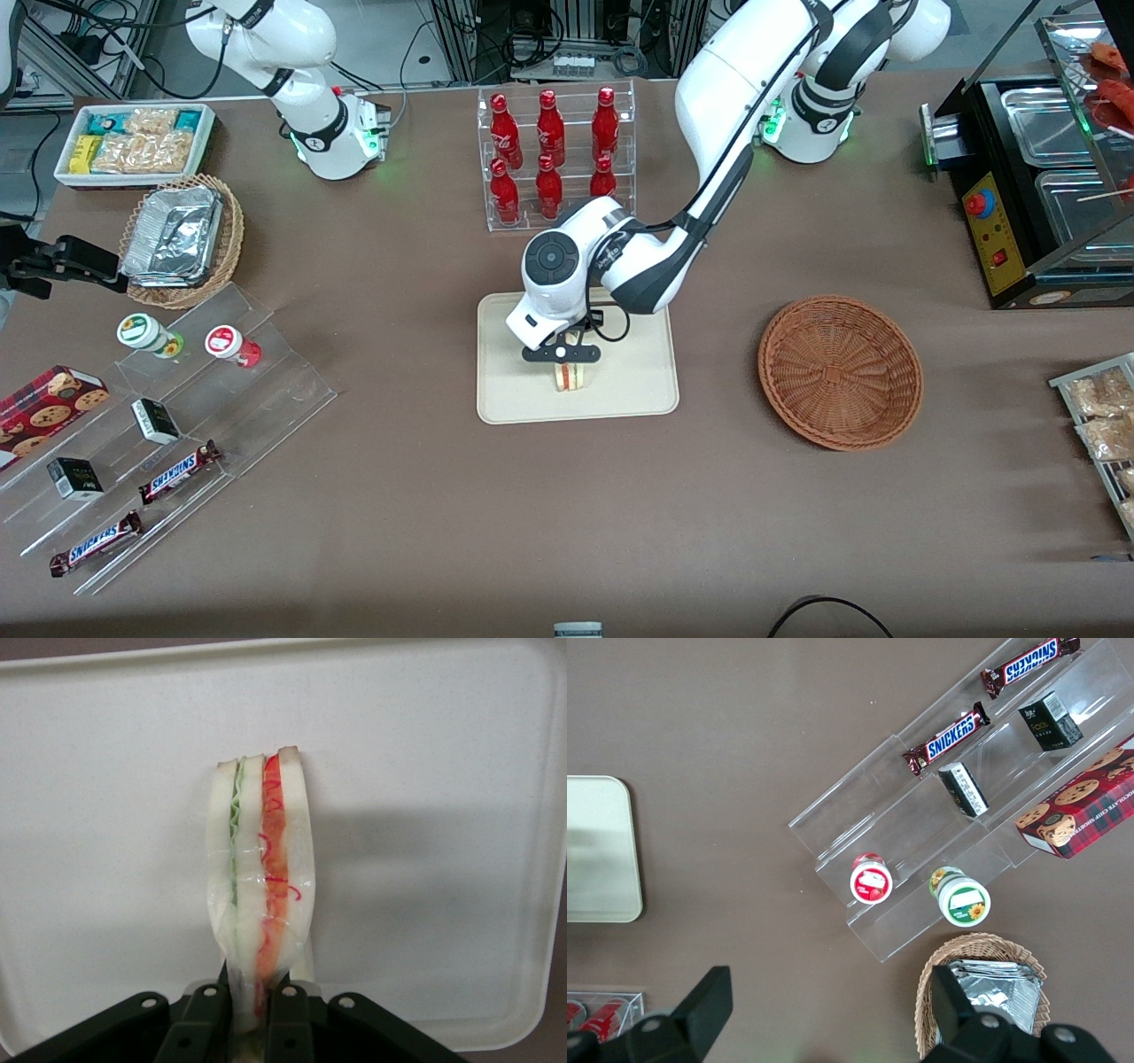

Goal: Place sandwich from basket to tray
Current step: 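Lower the held sandwich onto the cream tray, then open the left gripper and release the sandwich on the tray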

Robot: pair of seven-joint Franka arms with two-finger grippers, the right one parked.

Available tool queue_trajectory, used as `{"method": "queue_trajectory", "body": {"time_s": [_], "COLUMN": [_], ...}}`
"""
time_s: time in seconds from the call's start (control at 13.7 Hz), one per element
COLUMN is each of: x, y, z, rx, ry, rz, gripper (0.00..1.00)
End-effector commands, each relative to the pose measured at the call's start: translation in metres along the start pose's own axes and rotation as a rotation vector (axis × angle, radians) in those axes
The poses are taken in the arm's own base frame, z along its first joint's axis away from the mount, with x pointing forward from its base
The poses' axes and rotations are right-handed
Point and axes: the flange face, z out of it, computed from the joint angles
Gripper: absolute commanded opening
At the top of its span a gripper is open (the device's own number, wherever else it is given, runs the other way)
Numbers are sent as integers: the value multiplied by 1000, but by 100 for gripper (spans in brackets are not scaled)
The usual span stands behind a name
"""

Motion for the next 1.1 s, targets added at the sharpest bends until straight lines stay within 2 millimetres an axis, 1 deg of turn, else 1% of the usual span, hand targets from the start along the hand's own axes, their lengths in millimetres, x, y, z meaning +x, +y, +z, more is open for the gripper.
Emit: {"method": "queue_trajectory", "body": {"time_s": [0.0, 0.44, 0.51, 0.58, 0.66, 0.73, 0.8, 1.02], "x": [3, 4, 4, 5, 7, 5, 5, 6], "y": [6, 5, 5, 5, 4, 5, 6, 5], "z": [1, 6, 6, 7, 8, 13, 12, -1], "rx": [9, 14, 11, 15, 21, 25, 23, 15], "ry": [20, 17, 21, 34, 44, 46, 48, 53], "rz": [-22, -51, -41, -34, -40, -34, -34, -39], "gripper": [0, 0, 8, 58, 82, 100, 100, 100]}}
